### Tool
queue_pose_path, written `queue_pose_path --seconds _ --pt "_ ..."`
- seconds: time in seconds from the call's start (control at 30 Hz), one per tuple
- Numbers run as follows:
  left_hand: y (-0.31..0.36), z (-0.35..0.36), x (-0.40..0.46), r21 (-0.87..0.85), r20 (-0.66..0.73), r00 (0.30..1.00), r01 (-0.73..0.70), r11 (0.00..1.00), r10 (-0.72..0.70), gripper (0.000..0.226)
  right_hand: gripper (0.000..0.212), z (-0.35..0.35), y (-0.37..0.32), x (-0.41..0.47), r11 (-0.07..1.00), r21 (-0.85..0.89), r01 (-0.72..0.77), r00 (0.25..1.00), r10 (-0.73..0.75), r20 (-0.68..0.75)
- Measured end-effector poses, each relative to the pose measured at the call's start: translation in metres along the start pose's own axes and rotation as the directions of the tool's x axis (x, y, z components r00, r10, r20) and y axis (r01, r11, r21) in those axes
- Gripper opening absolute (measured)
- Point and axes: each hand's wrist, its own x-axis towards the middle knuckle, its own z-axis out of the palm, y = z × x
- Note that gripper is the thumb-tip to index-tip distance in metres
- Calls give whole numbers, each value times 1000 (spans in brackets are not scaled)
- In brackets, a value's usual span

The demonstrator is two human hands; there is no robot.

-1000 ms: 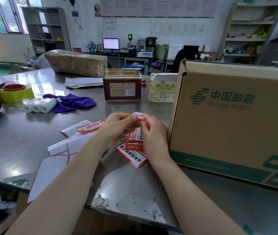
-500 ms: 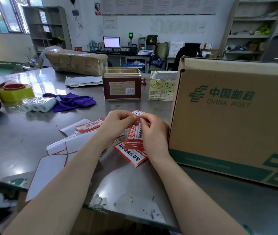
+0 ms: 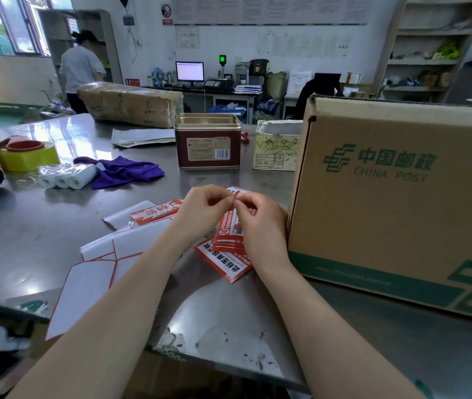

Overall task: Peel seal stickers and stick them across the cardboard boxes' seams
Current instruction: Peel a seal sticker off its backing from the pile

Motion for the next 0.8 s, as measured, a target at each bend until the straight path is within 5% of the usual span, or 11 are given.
queue_pose_path --seconds 0.47,0.8 --pt "2 -1 -2 114 34 990 -137 984 133 18 13 -3 1 1 998 63 -15 999 18 -35" --pt "5 -3 3 -250 -76 971 201 947 -226 23 13 -5 -6 2 990 91 -105 994 108 -34"
